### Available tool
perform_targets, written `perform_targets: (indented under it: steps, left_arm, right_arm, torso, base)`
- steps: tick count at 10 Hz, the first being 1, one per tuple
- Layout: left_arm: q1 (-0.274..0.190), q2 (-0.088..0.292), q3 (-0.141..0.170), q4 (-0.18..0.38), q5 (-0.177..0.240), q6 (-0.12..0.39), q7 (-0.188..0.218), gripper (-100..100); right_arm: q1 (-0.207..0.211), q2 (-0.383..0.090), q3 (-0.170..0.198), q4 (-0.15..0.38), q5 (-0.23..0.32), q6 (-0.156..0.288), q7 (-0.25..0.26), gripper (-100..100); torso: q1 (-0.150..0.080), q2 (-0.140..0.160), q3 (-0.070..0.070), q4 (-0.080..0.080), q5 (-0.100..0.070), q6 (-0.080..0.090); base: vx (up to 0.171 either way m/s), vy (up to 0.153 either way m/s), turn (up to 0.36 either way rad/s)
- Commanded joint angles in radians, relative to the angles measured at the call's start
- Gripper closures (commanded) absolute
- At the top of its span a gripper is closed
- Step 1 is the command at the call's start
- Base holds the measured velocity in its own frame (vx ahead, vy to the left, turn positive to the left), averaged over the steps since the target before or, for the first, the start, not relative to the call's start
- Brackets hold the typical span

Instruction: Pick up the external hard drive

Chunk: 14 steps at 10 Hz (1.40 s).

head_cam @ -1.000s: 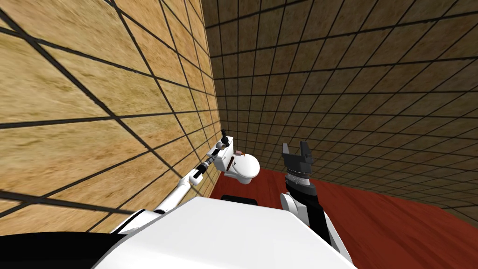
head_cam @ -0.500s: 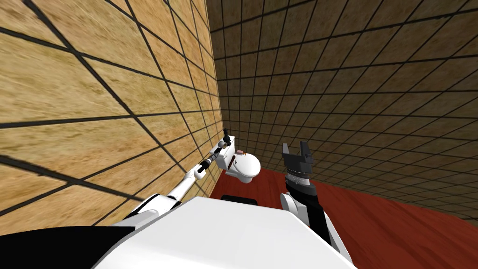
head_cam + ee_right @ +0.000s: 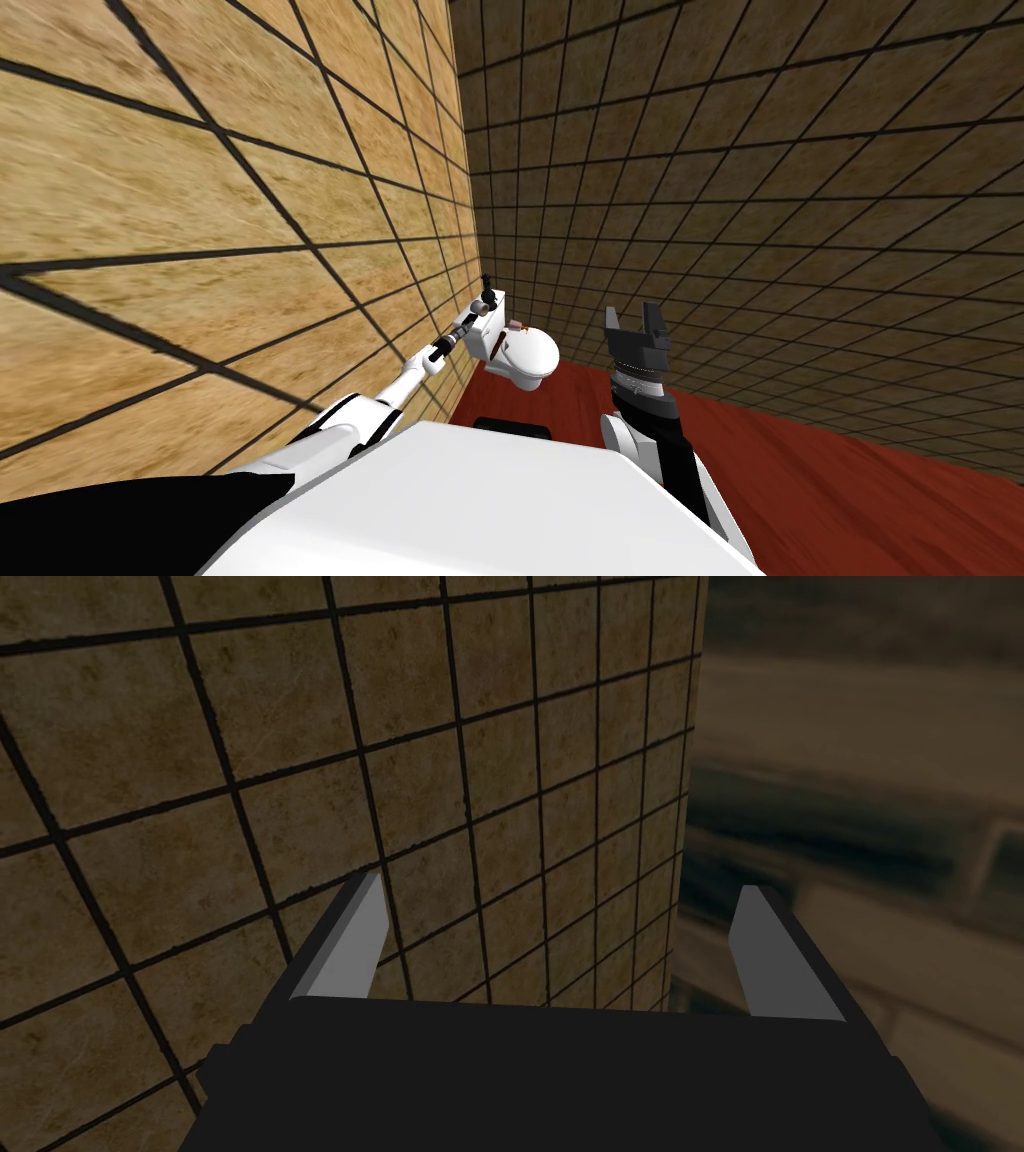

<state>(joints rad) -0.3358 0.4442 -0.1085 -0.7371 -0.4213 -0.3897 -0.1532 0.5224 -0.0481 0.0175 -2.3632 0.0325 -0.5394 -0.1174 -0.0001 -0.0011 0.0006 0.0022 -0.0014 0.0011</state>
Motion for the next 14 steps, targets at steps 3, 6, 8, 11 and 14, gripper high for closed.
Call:
perform_targets:
  steps: [3,6,8,11,14]
  left_arm:
    - [-0.093,-0.002,-0.017,0.086,-0.004,-0.018,0.004,-100]
    - [-0.089,-0.005,-0.014,0.099,-0.003,-0.022,-0.001,100]
    - [-0.087,-0.004,-0.013,0.100,-0.003,-0.021,0.000,100]
    - [-0.087,-0.005,-0.013,0.100,-0.002,-0.021,0.001,0]
    - [-0.013,0.001,-0.002,0.015,0.000,0.002,0.003,100]
  right_arm:
    - [0.000,0.000,0.000,0.000,0.000,0.000,0.000,0]
    - [0.000,0.000,0.000,0.000,0.000,0.000,0.000,0]
    - [0.000,0.000,0.000,0.000,0.000,0.000,0.000,0]
    - [0.000,0.000,0.000,0.000,0.000,0.000,0.000,0]
    - [0.000,0.000,0.000,0.000,0.000,0.000,0.000,0]
  torso:
    - [0.000,0.001,0.001,0.000,0.000,0.000]
    - [0.000,-0.002,-0.001,0.000,0.000,0.000]
    - [-0.002,-0.002,0.000,0.001,-0.001,0.002]
    - [-0.003,-0.002,0.000,0.001,-0.002,0.002]
    - [-0.003,-0.007,-0.005,-0.003,0.000,0.004]
  base:
    - [-0.036,-0.006,0.053]
    - [-0.003,0.000,0.002]
    - [0.000,0.000,0.000]
    - [0.000,0.000,0.000]
    - [0.045,0.006,-0.060]
